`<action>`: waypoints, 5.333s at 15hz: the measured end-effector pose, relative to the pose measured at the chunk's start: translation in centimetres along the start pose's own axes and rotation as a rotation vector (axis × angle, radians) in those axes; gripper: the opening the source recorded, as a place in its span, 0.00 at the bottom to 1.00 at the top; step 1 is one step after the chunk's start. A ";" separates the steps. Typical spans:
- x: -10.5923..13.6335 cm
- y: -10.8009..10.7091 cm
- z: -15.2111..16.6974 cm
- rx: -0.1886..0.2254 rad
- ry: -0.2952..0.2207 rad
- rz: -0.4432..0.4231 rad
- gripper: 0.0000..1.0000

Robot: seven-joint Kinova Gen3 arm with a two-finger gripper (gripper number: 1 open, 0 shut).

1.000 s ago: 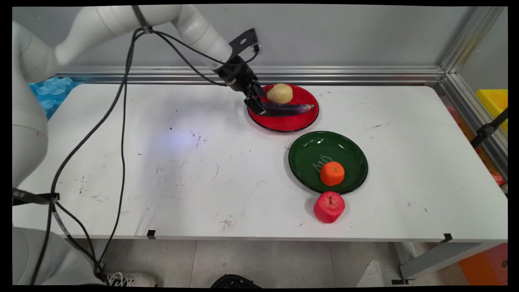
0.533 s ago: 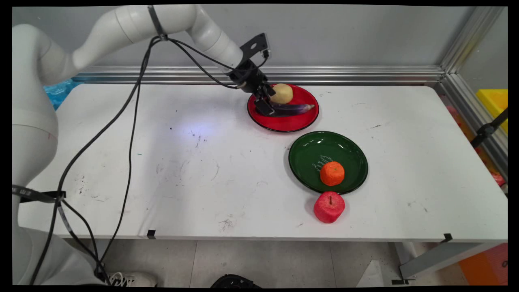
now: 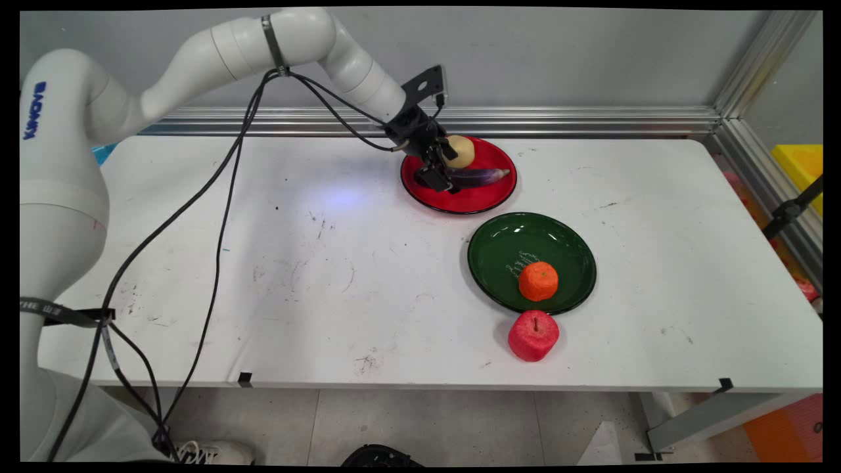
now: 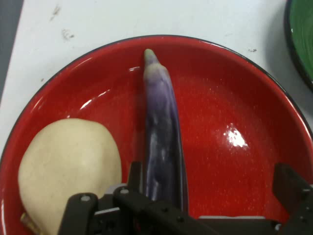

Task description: Pick up the eggplant from the red plate, then place the picked object on the green plate

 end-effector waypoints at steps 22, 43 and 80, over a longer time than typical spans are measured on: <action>-0.6 -1.5 3.5 -0.023 0.014 0.058 0.00; 10.1 9.0 -2.2 -0.124 0.133 -0.185 0.00; 6.5 14.7 7.0 -0.054 0.105 -0.206 1.00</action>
